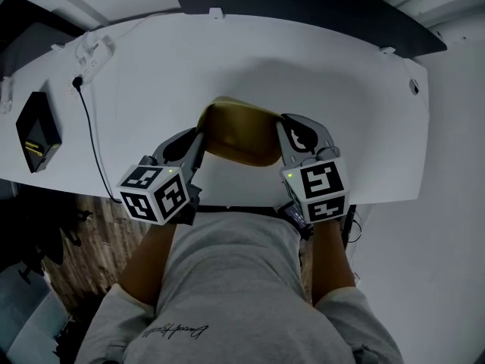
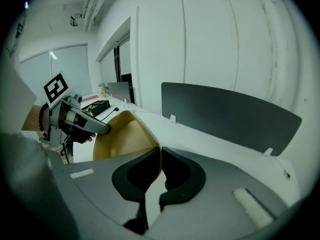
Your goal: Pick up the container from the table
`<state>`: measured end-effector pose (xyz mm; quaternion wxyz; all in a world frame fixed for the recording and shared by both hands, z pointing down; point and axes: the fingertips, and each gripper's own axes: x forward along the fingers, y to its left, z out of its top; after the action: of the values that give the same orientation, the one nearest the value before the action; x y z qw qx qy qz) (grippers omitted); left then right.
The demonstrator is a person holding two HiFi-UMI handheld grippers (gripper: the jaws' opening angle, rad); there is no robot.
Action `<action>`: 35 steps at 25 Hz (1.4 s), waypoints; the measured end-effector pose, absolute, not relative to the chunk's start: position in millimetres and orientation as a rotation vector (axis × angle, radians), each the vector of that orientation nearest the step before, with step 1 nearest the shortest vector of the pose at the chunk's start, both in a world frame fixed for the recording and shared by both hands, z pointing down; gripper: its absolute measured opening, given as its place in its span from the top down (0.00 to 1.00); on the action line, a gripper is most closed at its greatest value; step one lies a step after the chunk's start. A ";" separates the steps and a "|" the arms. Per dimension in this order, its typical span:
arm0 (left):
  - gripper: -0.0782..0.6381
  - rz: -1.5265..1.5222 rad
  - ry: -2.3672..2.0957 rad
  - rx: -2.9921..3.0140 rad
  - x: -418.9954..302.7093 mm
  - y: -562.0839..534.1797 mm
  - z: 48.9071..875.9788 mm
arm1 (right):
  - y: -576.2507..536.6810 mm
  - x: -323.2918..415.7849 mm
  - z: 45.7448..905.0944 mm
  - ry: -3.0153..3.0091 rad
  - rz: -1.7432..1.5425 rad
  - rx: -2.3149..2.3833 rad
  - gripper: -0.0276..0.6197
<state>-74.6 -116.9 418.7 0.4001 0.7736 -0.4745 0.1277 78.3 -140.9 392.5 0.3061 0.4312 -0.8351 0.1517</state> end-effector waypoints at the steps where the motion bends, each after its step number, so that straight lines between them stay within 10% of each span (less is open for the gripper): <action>1: 0.85 0.320 -1.202 1.958 -74.7 -116.2 416.7 | -140.2 77.9 389.7 -2.212 0.397 1.143 0.91; 35: 0.85 0.254 -1.230 2.079 -73.6 -108.6 356.3 | -119.5 79.5 324.6 -2.258 0.284 1.246 0.91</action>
<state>-73.6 -108.6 356.3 0.3487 0.8023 -0.4745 0.0980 79.5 -119.5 324.6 0.2699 0.4625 -0.8379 0.1054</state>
